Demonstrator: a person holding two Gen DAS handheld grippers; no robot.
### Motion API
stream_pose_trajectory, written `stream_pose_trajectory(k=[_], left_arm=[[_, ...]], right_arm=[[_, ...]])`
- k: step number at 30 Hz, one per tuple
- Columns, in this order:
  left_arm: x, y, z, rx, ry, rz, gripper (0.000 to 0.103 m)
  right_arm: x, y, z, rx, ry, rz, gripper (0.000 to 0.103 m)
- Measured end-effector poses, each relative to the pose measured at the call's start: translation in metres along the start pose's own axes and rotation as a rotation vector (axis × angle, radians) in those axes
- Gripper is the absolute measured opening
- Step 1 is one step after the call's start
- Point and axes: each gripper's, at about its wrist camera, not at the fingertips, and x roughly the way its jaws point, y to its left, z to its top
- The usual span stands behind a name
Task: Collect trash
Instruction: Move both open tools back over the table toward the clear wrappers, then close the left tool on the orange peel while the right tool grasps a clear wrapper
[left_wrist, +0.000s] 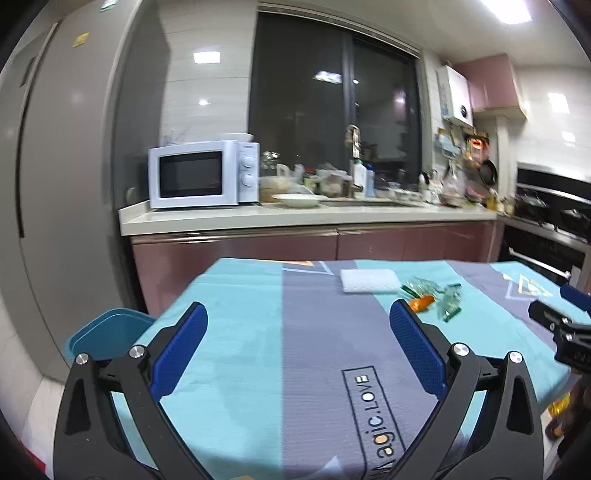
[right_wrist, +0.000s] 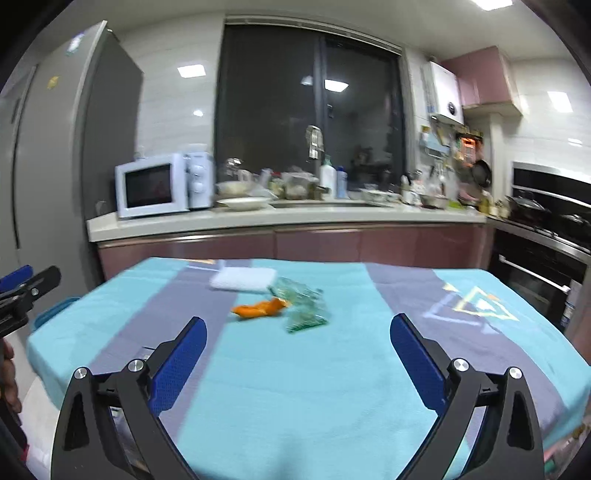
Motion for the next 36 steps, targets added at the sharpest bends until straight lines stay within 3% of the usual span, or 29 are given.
stream_pose_trajectory(k=[8,14,18,25,29,36], left_arm=[[0.053,-0.024,0.019,0.065,0.021,-0.079,0.097],[0.108,-0.049,0.039,0.119,0.070,-0.157,0.097],[0.153,-0.077,0.044,0.178,0.151,-0.214,0.097],[0.255,-0.114,0.028,0.255,0.432,-0.294,0.097],[0.292,-0.129,0.020,0.307,0.490,-0.316,0.097],[0.319,-0.144,0.011,0.336,0.530,-0.352,0.097]], right_arm=[[0.022,-0.016,0.007,-0.001,0.023,-0.024,0.096],[0.063,-0.028,0.020,0.014,0.085,-0.019,0.096],[0.097,-0.035,0.029,0.039,0.144,0.006,0.096],[0.160,-0.046,0.036,0.096,0.283,0.063,0.096],[0.188,-0.042,0.036,0.111,0.347,0.099,0.091],[0.220,-0.038,0.029,0.123,0.431,0.117,0.082]])
